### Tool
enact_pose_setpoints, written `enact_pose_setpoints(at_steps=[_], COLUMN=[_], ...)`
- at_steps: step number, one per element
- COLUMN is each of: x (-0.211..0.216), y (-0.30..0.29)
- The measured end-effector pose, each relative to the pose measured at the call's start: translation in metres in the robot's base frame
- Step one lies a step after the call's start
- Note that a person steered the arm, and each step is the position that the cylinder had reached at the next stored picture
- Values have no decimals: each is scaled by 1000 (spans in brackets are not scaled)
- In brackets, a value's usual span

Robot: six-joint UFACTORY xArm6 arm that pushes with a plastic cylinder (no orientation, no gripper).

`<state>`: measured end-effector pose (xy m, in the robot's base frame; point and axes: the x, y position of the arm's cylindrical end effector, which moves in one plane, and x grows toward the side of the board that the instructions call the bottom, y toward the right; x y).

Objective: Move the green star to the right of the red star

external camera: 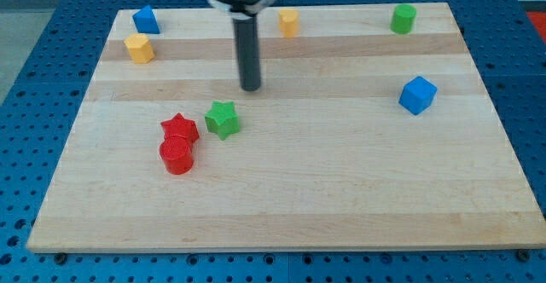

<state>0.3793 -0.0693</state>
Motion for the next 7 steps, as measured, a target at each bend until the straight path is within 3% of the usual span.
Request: enact_pose_setpoints(at_steps=[1, 3, 7], x=[9, 44, 62], y=[-30, -29, 8])
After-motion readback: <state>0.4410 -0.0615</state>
